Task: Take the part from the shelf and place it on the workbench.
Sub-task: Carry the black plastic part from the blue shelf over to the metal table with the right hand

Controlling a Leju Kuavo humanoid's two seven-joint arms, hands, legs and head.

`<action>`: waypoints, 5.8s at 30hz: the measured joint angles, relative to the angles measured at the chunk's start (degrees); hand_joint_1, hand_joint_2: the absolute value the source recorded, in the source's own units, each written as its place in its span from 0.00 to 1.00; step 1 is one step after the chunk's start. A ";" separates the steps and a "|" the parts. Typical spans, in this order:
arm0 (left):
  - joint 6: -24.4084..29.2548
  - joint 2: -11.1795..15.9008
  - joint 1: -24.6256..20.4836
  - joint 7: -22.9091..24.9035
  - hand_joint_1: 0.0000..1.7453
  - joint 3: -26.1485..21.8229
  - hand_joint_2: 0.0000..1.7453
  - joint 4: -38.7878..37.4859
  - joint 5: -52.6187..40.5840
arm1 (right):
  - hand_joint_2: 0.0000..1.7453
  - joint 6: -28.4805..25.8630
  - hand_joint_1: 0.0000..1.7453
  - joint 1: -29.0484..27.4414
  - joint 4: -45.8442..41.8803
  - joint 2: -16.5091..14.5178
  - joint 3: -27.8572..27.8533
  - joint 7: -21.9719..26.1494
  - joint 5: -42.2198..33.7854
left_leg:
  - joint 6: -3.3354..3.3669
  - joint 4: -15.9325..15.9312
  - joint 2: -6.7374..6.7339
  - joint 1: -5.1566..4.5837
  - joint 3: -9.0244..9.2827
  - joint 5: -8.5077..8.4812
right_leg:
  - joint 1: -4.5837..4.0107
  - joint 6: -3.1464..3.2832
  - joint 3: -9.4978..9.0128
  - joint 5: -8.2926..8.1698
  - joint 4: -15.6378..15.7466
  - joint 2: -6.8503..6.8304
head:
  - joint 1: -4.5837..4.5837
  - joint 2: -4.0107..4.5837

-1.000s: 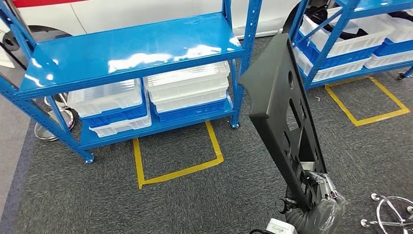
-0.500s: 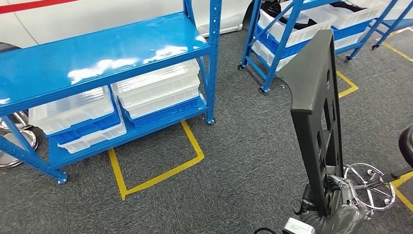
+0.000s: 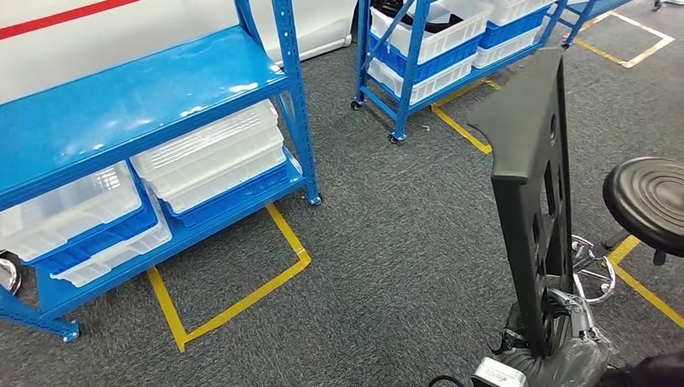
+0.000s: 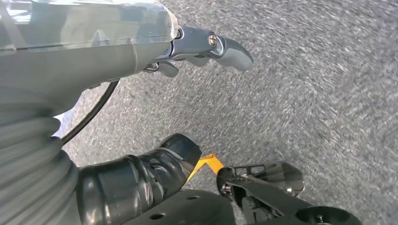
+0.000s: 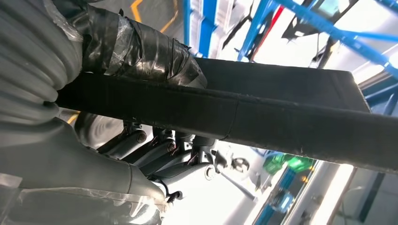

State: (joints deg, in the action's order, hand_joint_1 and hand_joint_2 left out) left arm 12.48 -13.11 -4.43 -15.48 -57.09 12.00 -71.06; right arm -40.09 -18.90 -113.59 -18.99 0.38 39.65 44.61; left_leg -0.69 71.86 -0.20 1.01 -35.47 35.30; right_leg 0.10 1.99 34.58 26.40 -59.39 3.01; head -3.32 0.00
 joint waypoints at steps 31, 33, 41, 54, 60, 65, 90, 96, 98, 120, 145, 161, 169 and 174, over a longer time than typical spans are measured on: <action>-0.07 0.22 0.31 0.03 0.00 -0.07 1.00 0.00 -0.20 | 1.00 0.00 1.00 -0.18 0.31 -0.26 -0.33 0.02 -0.66 | 0.24 -2.04 0.07 0.04 0.91 -0.92 | 0.14 -0.44 -0.06 0.53 -0.36 0.36 | 0.00 0.00; -0.06 0.23 0.27 0.03 0.00 -0.07 1.00 0.00 -0.19 | 1.00 0.00 1.00 -0.19 0.31 -0.28 -0.33 0.02 -0.67 | 0.59 -8.89 2.54 0.11 3.49 -4.62 | 0.13 -0.62 0.12 0.57 -0.77 1.86 | -0.02 0.00; 0.21 0.39 0.10 -0.23 0.00 -0.11 1.00 0.00 -0.07 | 1.00 -0.01 1.00 -0.45 0.31 -0.35 -0.38 0.03 -0.70 | 2.37 -14.44 1.35 -0.06 5.77 -6.32 | 0.32 -2.89 3.85 3.53 -6.86 -0.05 | -0.17 0.00; 0.37 0.49 -0.15 -0.37 0.00 -0.13 1.00 0.00 -0.48 | 1.00 -0.01 1.00 -0.35 0.27 -0.35 -0.75 0.03 0.24 | 0.50 -13.52 -4.86 -0.68 6.85 -4.09 | -0.10 -1.26 -0.38 0.65 0.21 -4.51 | -0.17 0.00; 0.37 0.57 0.24 -0.45 0.00 -0.14 1.00 0.00 -0.54 | 1.00 0.00 1.00 -0.03 0.40 -0.35 -1.28 0.03 0.53 | -0.04 2.01 -0.28 -0.40 -0.93 1.93 | 0.10 -0.25 -0.56 0.30 0.43 -0.80 | -0.16 0.00; 0.36 0.61 0.24 -0.46 0.00 -0.15 1.00 0.00 -0.58 | 1.00 0.00 1.00 0.11 0.51 -0.35 -1.69 0.02 0.62 | 0.34 -11.93 4.09 0.02 4.09 -5.84 | 0.17 -1.09 -0.02 0.47 -0.60 2.72 | -0.18 0.00; -0.30 0.74 0.12 -0.84 0.00 -0.15 1.00 0.00 -1.22 | 1.00 -0.04 1.00 1.05 0.85 -0.20 -3.63 0.01 0.61 | 0.18 1.82 -0.36 -0.34 -1.41 1.86 | 0.27 -0.57 -1.66 0.44 1.50 -1.17 | -0.47 0.00; -0.32 0.75 0.15 -0.83 0.00 -0.15 1.00 -0.02 -1.23 | 1.00 -0.04 1.00 1.12 0.86 -0.19 -3.77 0.01 0.61 | 0.30 -12.20 3.83 0.30 3.83 -6.06 | 0.51 -1.97 -0.87 1.15 -0.25 3.19 | -0.50 0.00; -0.32 0.75 0.02 -0.83 0.00 -0.16 1.00 -0.02 -1.23 | 1.00 -0.04 1.00 1.05 0.84 -0.19 -3.83 0.02 0.61 | 1.01 -12.42 3.28 0.12 3.92 -6.09 | 0.66 -2.71 -0.42 0.90 -0.21 4.26 | -0.52 0.00; -0.32 0.88 0.30 -0.95 0.00 -0.21 1.00 -0.02 -1.24 | 1.00 -0.11 1.00 0.53 -0.07 -0.15 -4.38 0.01 -0.09 | 0.27 1.14 -0.38 -0.38 -1.11 1.76 | 0.06 -0.60 -1.97 0.61 1.69 -1.90 | -0.55 0.00; -0.33 0.92 -0.13 -1.15 0.00 -0.44 1.00 -0.02 -1.31 | 1.00 -0.07 1.00 0.74 -0.82 -0.13 -5.21 0.01 -0.27 | 0.99 -13.34 -6.07 -0.36 5.88 -4.94 | -0.46 -2.18 -0.87 0.85 0.59 -5.92 | -0.73 0.00; -0.22 0.96 -0.08 -1.37 0.00 -0.46 1.00 -0.02 -1.25 | 1.00 -0.07 1.00 0.65 -0.77 -0.11 -5.23 0.02 0.12 | 2.23 -12.64 2.62 0.02 3.45 -6.84 | 0.50 -3.26 -0.59 1.55 -0.58 3.23 | -0.74 0.00; -0.67 0.98 0.14 -2.42 0.00 -0.46 1.00 -0.02 -1.36 | 1.00 -0.07 1.00 0.80 -0.34 -0.01 -5.23 -0.03 0.32 | 2.83 -13.22 -3.15 0.03 4.38 -6.31 | 0.73 -4.30 4.48 3.83 -10.10 -3.51 | -1.08 0.00; -1.33 0.98 0.05 -3.13 0.00 -0.46 1.00 -0.02 -1.41 | 1.00 -0.07 1.00 0.90 -0.33 0.05 -5.23 -0.01 0.33 | 1.55 -13.53 -5.74 -0.35 5.62 -5.49 | -0.66 -2.60 -0.55 0.54 0.37 -7.19 | -1.08 0.00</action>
State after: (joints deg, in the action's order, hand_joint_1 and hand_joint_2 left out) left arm 11.15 -12.14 -4.38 -18.61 -57.55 11.98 -72.47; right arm -40.15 -17.99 -113.92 -18.94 -4.85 39.64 44.94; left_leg 0.86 58.33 -5.95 0.66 -29.85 29.81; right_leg -0.56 -0.60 34.04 26.94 -59.02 -4.19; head -4.40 0.00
